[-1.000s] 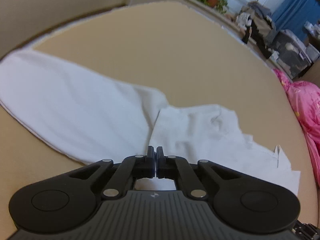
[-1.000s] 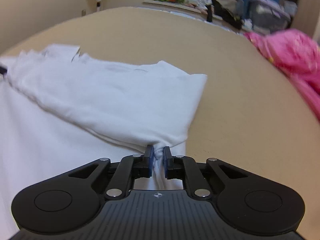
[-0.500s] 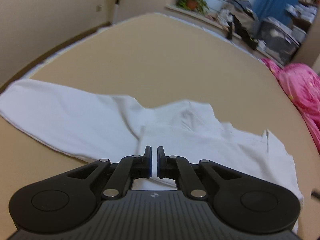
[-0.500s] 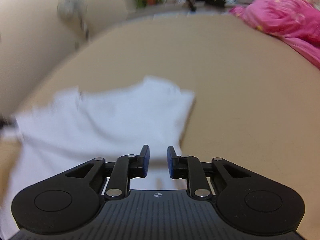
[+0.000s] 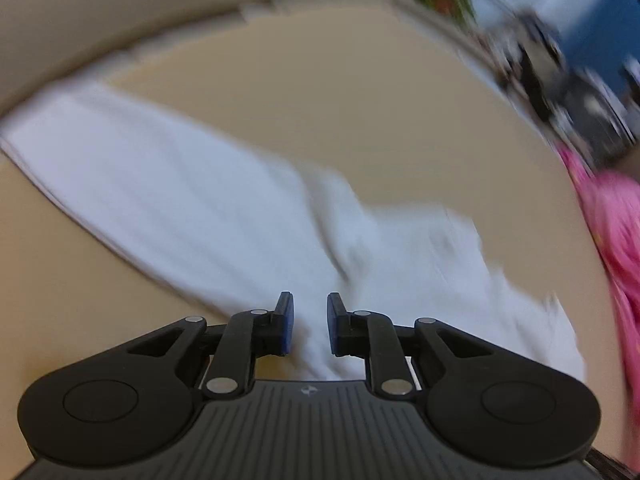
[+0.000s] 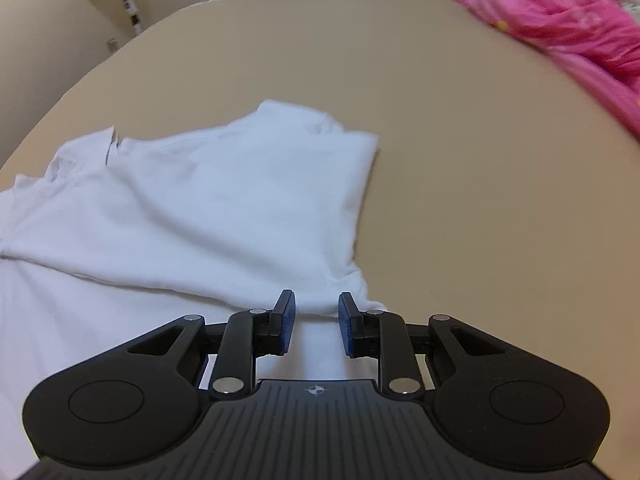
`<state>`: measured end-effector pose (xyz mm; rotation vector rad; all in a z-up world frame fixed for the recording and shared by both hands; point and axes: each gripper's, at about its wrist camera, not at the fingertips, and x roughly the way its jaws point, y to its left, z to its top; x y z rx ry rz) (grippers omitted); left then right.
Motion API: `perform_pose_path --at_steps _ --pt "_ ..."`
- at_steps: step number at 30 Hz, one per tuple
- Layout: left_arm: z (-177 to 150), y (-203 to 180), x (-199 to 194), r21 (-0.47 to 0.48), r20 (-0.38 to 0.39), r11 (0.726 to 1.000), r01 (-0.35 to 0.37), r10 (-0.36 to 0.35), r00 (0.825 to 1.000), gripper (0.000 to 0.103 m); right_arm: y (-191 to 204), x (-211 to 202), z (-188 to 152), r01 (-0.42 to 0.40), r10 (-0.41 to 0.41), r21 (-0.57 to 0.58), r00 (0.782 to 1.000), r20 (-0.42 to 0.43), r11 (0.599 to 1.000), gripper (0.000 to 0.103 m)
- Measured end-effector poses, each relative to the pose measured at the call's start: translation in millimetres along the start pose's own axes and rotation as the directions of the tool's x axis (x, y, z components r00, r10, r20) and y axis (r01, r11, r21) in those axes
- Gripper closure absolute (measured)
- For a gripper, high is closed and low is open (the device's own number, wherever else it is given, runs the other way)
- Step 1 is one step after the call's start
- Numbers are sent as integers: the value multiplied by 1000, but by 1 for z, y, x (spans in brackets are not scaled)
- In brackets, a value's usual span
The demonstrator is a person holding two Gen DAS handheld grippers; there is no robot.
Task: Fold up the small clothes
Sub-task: 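Grasp the shirt side with the left gripper and fold it inward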
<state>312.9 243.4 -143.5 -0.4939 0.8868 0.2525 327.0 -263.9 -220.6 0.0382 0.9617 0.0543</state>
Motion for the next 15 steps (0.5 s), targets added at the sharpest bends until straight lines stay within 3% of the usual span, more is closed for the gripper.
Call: perform_pose_path --at_steps 2,4,8,9,11,14,15 --pt "17 33 -9 -93 44 995 -43 47 998 69 0 -19 10 -1 1 5 998 59 1000 78" --pt "29 68 -14 -197 60 975 -103 117 991 65 12 -45 14 -54 53 2 989 141 999 77" --pt "44 131 -22 -333 94 926 -179 221 971 64 25 -57 -5 -178 170 3 945 278 984 71" --pt "46 143 -22 -347 102 917 -195 244 964 64 23 -51 -12 -183 169 27 947 274 983 71" --pt "57 157 -15 -387 94 893 -231 287 953 64 21 -23 -19 -161 143 82 972 189 984 71" --pt "59 177 -3 -474 66 856 -203 265 962 64 17 3 -17 -146 132 100 982 132 984 71" --pt "61 180 0 -480 77 855 -196 263 962 64 18 9 -13 -138 126 90 984 129 986 72"
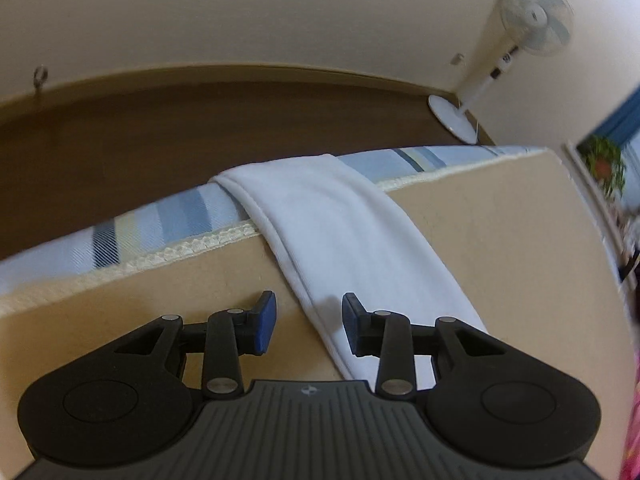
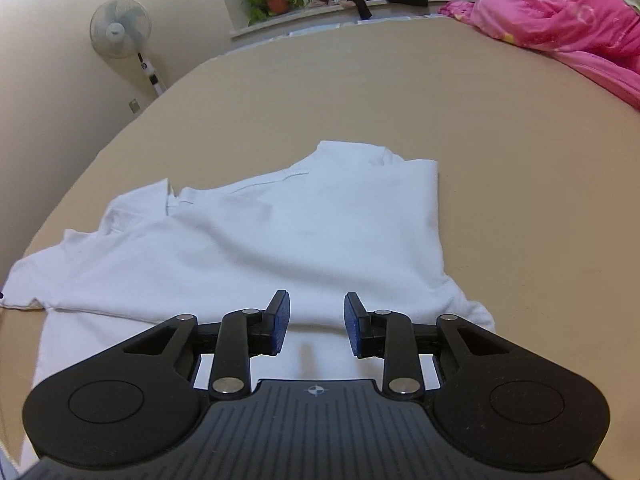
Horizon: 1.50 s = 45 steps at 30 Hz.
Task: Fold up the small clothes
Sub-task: 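Grasp the shirt side with the left gripper and fold it inward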
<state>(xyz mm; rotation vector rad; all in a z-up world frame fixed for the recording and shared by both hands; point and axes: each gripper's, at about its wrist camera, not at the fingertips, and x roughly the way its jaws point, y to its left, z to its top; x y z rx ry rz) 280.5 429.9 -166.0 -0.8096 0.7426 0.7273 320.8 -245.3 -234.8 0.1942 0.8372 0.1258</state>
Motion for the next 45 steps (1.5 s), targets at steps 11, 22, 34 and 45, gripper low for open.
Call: perform_pose_path --at_steps 11,22,34,45 --pt "-107 -159 -125 621 346 782 52 -332 878 101 -7 27 5 63 -63 -29 998 -18 998 72" --pt "-326 -205 -191 933 -322 -5 361 -464 825 78 -26 26 8 81 -82 74 997 10 994 72" --pt "-156 -143 -126 632 70 769 92 -175 982 77 124 15 -9 -179 252 -350 951 177 919 71" --pt "-144 -144 -123 631 58 765 127 -210 976 77 220 59 -51 -120 203 -748 979 20 653 87"
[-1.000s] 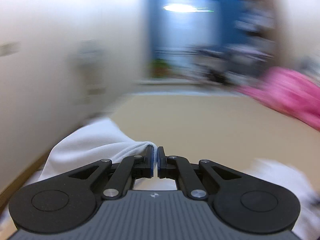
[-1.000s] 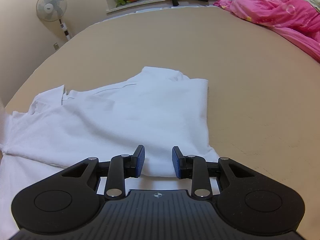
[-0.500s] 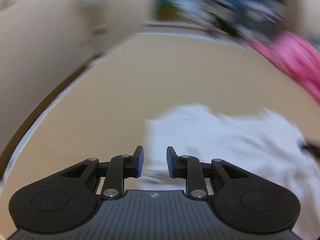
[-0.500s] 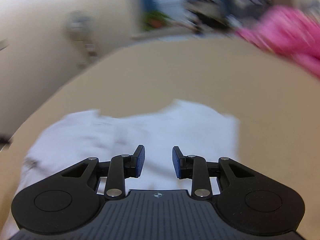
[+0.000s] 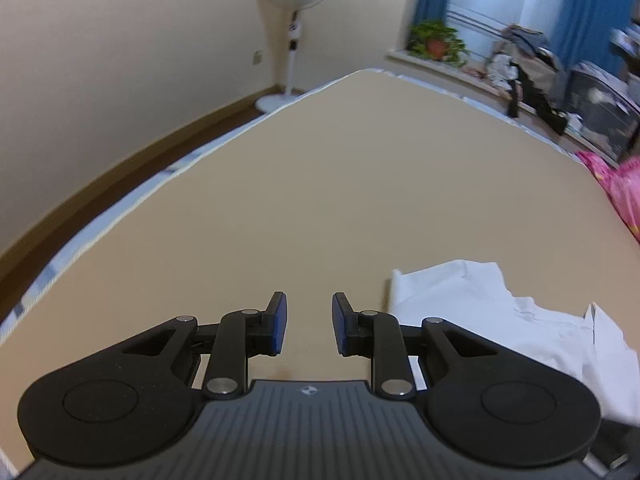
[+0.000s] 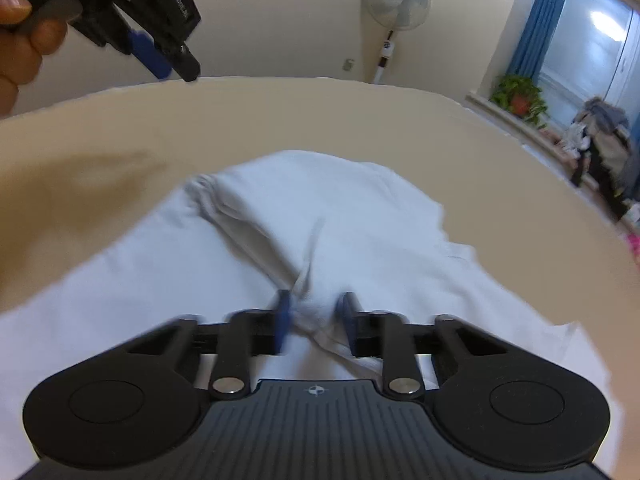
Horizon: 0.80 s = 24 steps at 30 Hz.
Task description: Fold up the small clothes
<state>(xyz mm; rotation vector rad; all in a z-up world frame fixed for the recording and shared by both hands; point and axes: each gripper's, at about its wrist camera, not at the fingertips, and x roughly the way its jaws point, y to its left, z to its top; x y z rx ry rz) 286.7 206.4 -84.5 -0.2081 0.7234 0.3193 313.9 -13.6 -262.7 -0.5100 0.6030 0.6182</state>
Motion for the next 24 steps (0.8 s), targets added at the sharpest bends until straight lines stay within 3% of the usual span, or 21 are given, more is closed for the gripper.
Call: perform_pose_path --at_steps 3,5,7,9,11,13,15,16,17,18,20,21,22,24 --pt "-5 -21 6 71 11 997 36 -37 999 77 -55 -46 2 37 -70 241 989 129 970 88" --pt "-10 -37 14 116 -1 990 74 -75 997 77 -106 -87 -14 61 -169 465 967 193 883 87" --pt "-15 -49 23 148 -32 983 113 -109 993 76 -155 -121 -47 100 -286 665 942 176 740 87" --pt "-23 -59 39 162 -84 975 149 -137 987 76 -199 -141 -93 168 -373 810 925 67 562 87" --pt "-32 -66 56 187 -156 971 151 -122 980 75 -227 -141 -134 212 -369 875 929 -42 434 91" --pt "-44 -72 74 237 -227 966 106 -51 972 74 -245 -135 -177 237 -340 923 932 -128 302 91" --pt "-48 -72 82 249 -246 965 78 -14 969 70 -257 -120 -205 221 -228 960 957 -180 170 91" --pt "-46 -72 81 235 -234 969 77 -20 972 70 -259 -119 -210 239 -226 963 952 -208 121 91" --pt "-43 -72 77 222 -213 972 83 -35 977 70 -258 -123 -209 246 -254 963 944 -211 113 91" --pt "-40 -73 72 209 -181 973 100 -62 982 70 -257 -127 -203 234 -284 963 940 -189 134 91" --pt "-36 -73 70 196 -150 973 125 -96 984 70 -250 -134 -188 160 -326 963 942 -83 219 85" --pt "-37 -74 74 197 -161 972 125 -93 982 70 -248 -132 -177 124 -319 952 947 -29 280 71" --pt "-41 -73 84 198 -202 974 112 -71 977 70 -246 -126 -169 101 -291 934 957 3 342 64" --pt "-49 -70 97 182 -277 979 97 -43 960 66 -240 -105 -159 145 -230 899 972 -51 413 62"
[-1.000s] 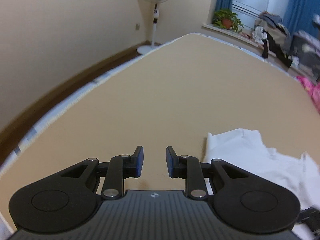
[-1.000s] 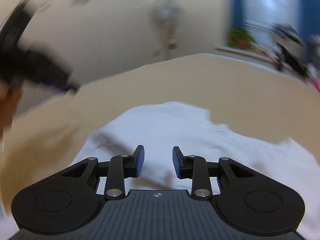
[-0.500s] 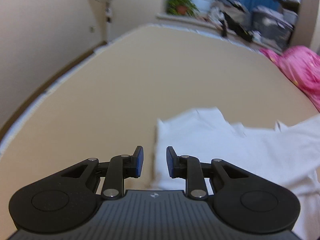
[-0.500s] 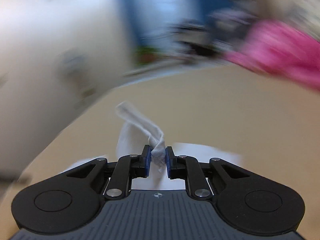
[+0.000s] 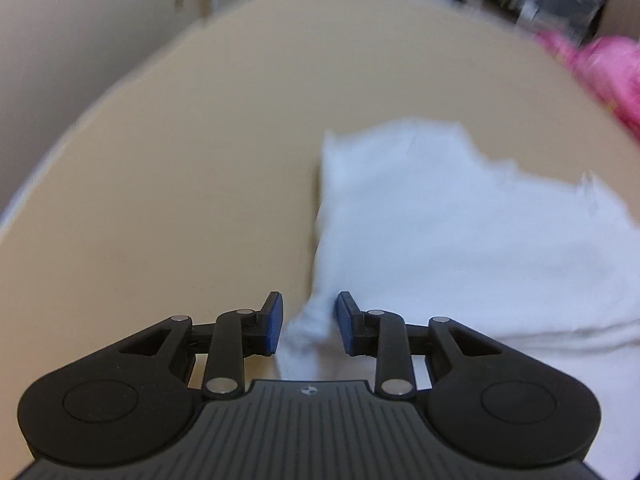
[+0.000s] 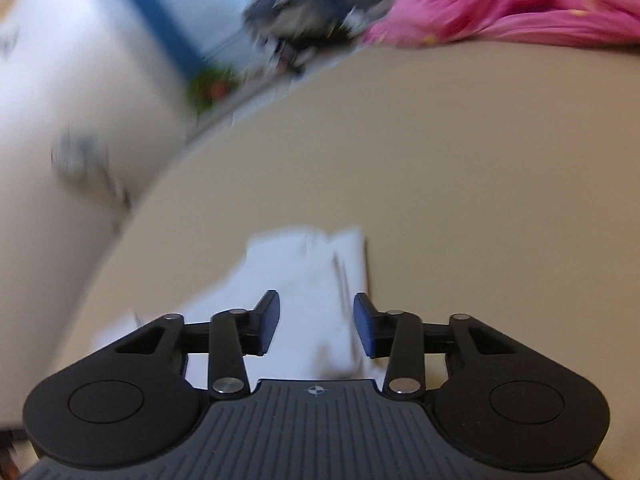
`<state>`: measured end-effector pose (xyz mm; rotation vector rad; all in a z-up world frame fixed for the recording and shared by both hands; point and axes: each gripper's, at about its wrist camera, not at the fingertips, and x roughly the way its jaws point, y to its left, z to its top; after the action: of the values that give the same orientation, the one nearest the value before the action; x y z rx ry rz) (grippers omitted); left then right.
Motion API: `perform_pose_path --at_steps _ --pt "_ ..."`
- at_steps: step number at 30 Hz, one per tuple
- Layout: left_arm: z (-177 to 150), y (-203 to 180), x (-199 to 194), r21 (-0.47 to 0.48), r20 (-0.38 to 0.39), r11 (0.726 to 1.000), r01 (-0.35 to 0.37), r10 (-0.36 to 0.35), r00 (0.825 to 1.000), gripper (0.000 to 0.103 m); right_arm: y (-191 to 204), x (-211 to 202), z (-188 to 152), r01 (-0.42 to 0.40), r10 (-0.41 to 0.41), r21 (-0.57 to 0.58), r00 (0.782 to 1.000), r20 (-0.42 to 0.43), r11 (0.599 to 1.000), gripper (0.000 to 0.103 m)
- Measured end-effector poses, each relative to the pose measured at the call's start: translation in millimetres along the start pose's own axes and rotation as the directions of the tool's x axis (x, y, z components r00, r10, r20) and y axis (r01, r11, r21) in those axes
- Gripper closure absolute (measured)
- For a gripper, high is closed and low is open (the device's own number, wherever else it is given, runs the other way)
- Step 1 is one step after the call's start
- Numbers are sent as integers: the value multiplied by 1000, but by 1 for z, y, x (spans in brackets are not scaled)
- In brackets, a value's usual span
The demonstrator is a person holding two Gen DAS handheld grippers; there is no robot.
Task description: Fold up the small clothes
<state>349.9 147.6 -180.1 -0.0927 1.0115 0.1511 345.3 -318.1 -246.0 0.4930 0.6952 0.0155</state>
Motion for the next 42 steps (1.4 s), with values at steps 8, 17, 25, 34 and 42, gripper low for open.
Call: perform_pose_path --at_steps 8,17,25,34,42 --pt "-1 6 0 -52 24 999 15 -14 1000 61 3 -7 -12 200 -200 -9 979 -27 980 81" --pt "-39 25 -116 -18 181 994 112 -106 978 61 5 -149 -6 110 -110 -6 992 60 994 71" --pt "-170 58 -172 -69 6 986 150 -150 989 64 -23 -207 -82 95 -95 -6 983 -155 995 71" --pt "-224 70 -141 -91 -239 984 151 -169 956 64 -56 -216 -142 151 -165 -66 907 -388 986 71" --pt "-232 48 -135 -5 -268 992 128 -125 955 81 -58 -214 -158 136 -151 -66 876 -459 988 72"
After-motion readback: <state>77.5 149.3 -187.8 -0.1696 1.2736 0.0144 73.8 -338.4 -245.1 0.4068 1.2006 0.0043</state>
